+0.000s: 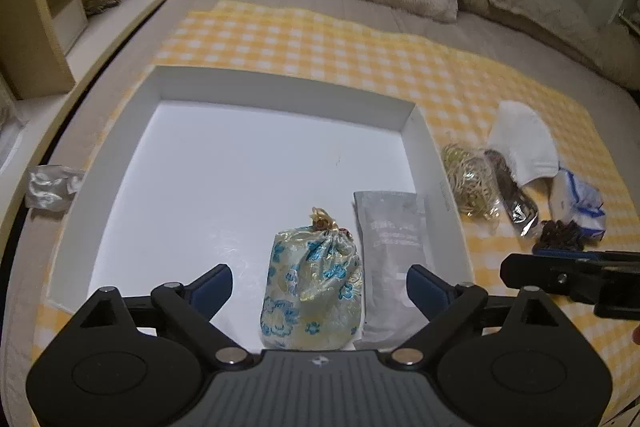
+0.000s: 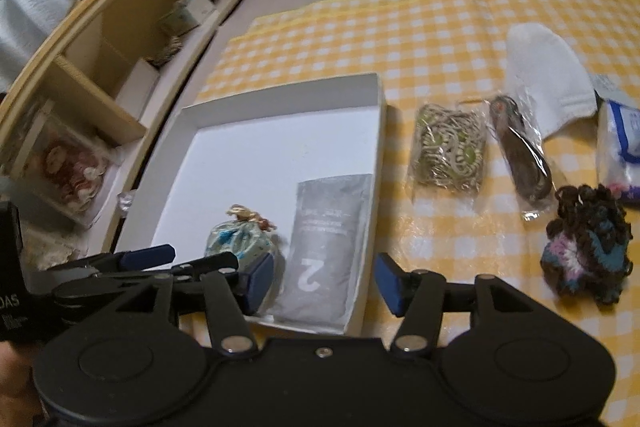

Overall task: Organize soft objects
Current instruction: 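Carry the pouch and grey packet into the white box and open both tools, then withdraw both tools from the box toward the remaining items, then grasp the bagged cord bundle with the left tool while the right tool grasps the crocheted scrunchie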

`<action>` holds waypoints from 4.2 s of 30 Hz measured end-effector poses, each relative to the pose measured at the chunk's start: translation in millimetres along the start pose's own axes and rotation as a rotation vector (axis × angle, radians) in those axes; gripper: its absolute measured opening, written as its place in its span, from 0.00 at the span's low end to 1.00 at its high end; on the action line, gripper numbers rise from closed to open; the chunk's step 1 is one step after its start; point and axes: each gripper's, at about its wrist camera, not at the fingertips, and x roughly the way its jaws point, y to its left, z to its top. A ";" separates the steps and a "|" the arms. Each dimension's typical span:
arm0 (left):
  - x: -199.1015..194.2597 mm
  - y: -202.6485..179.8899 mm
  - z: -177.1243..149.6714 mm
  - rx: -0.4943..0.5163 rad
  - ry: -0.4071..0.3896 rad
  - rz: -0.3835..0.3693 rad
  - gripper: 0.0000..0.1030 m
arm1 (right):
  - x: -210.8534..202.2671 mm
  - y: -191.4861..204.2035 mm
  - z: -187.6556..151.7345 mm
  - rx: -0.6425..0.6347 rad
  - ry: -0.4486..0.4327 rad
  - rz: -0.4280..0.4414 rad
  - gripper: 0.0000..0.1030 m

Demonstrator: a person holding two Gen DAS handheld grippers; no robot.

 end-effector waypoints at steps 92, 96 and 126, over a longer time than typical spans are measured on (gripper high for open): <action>153.1 -216.7 85.3 0.382 0.048 0.081 0.98 | -66.1 -165.1 10.1 -0.351 -0.334 -0.292 1.00; 170.8 -221.3 83.5 0.455 0.066 0.150 0.95 | -52.8 -165.7 9.7 -0.397 -0.278 -0.287 1.00; 189.0 -221.0 81.0 0.402 0.188 0.059 0.56 | 10.3 -159.1 -15.5 -0.620 0.057 -0.215 0.54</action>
